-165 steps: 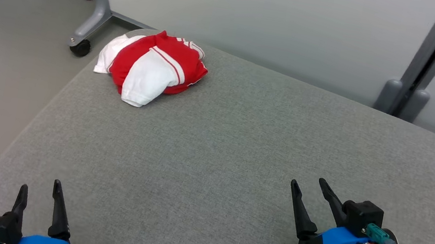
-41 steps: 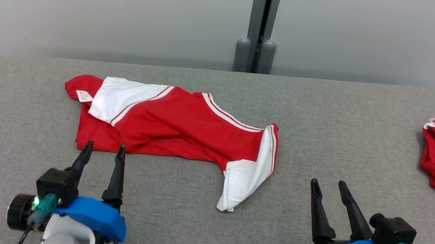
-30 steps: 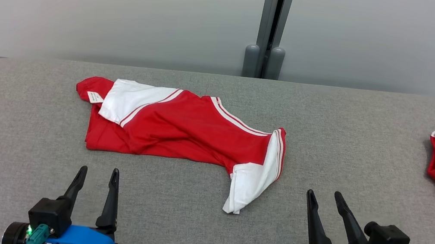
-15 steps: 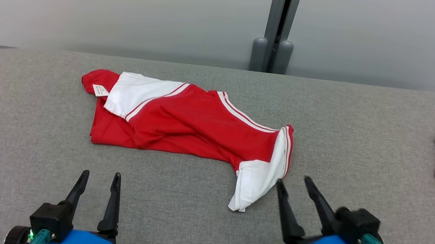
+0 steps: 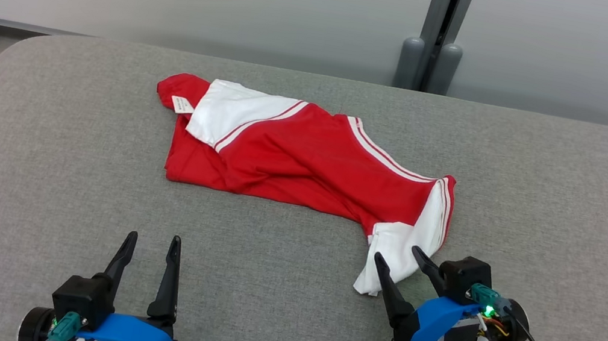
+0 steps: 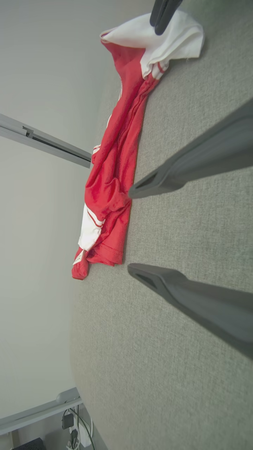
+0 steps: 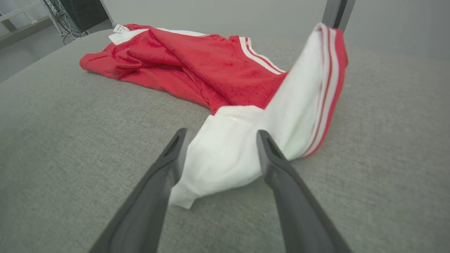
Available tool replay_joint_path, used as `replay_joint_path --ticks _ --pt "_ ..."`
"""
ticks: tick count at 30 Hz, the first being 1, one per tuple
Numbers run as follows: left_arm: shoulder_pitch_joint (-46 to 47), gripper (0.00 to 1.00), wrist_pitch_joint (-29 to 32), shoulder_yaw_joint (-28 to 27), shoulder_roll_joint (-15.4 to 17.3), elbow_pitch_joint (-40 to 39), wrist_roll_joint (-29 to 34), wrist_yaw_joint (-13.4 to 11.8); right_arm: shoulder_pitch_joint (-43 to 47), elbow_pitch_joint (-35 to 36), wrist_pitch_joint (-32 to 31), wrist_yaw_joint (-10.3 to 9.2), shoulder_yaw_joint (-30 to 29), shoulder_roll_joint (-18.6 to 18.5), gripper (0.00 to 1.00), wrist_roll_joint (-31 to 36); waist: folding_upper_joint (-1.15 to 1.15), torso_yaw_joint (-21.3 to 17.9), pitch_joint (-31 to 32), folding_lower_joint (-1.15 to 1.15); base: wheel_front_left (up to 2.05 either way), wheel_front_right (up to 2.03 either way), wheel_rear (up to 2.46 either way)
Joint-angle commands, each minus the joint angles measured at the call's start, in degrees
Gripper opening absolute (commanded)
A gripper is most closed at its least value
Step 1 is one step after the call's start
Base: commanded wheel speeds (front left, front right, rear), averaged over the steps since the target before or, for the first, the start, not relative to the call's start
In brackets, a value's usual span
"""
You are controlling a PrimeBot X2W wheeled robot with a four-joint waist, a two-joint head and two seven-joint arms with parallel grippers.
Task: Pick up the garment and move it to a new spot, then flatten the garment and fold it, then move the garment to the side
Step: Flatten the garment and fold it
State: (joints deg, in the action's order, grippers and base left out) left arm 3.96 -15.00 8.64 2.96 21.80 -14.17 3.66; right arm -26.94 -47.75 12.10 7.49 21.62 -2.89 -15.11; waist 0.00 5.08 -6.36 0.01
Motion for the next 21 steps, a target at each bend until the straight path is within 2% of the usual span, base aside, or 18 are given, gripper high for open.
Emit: replay_joint_path --ticks 1,3,4,5,6,7,9,10,13,17,18,20,21 --pt "1.18 1.00 -0.26 0.58 -0.08 0.07 -0.49 0.29 -1.13 -1.88 -0.06 0.00 -0.41 -0.09 1.00 0.33 0.00 1.21 -0.90 -0.01 0.00 0.00 0.00" --pt "1.33 1.00 -0.26 0.80 -0.09 0.15 -0.88 0.08 -1.30 -3.01 -0.01 0.00 -0.48 -0.09 1.00 0.10 0.00 1.55 -1.11 -0.01 0.00 0.00 0.00" --pt "1.38 1.00 -0.26 0.97 -0.07 0.14 -1.04 -0.06 -1.45 -3.99 0.13 0.00 -0.54 -0.10 0.86 -0.16 0.00 1.79 -1.26 -0.01 0.00 0.00 0.00" --pt "1.47 1.00 -0.26 1.24 -0.08 0.09 -1.27 -0.19 -1.71 -4.73 0.40 0.00 -0.49 -0.10 0.66 -0.40 0.00 2.01 -1.49 -0.01 0.00 0.00 0.00" --pt "1.61 1.00 -0.26 1.49 -0.09 0.00 -1.40 -0.21 -2.02 -5.34 0.62 0.00 -0.35 -0.10 0.56 -0.55 0.00 2.16 -1.70 -0.01 0.00 0.00 0.00" --pt "1.74 1.00 -0.26 1.69 -0.09 -0.10 -1.44 -0.31 -2.27 -5.88 0.92 0.00 -0.27 -0.10 0.54 -0.66 0.00 2.28 -1.87 -0.01 0.00 0.00 0.00" --pt "1.93 1.00 -0.26 2.03 -0.09 -0.17 -1.73 -0.47 -2.64 -6.66 1.26 -0.01 0.14 -0.10 0.58 -1.00 0.00 2.48 -2.19 -0.01 0.00 0.00 0.00" --pt "2.01 1.00 -0.26 2.16 -0.09 -0.16 -1.90 -0.60 -2.80 -7.08 1.44 0.00 0.37 -0.10 0.68 -1.18 0.00 2.59 -2.37 -0.01 0.00 0.00 0.00" --pt "2.57 1.00 -0.26 2.82 -0.09 -0.06 -2.36 -0.67 -4.07 -8.66 1.74 0.00 1.15 -0.10 0.80 -1.47 0.00 3.17 -3.11 -0.01 0.00 0.00 0.00" --pt "3.50 1.00 -0.26 3.89 -0.09 -0.01 -2.88 -0.87 -4.94 -10.54 1.77 0.00 1.60 -0.10 0.78 -1.46 0.00 3.93 -3.89 -0.01 0.00 0.00 0.00" --pt "3.66 1.00 -0.26 4.07 -0.09 -0.02 -2.93 -0.99 -5.15 -10.96 1.64 0.00 1.85 -0.10 0.67 -1.61 0.00 4.10 -4.08 -0.01 0.00 0.00 0.00" --pt "3.62 1.00 -0.26 4.27 -0.08 0.09 -3.16 -1.16 -5.38 -11.92 1.02 0.00 2.32 -0.10 0.31 -2.00 0.00 4.39 -4.34 -0.01 0.00 0.00 0.00" --pt "3.69 1.00 -0.26 4.35 -0.09 0.12 -3.29 -1.17 -5.40 -12.26 0.88 0.00 2.53 -0.10 0.00 -2.48 0.00 4.53 -4.48 -0.01 0.00 0.00 0.00"
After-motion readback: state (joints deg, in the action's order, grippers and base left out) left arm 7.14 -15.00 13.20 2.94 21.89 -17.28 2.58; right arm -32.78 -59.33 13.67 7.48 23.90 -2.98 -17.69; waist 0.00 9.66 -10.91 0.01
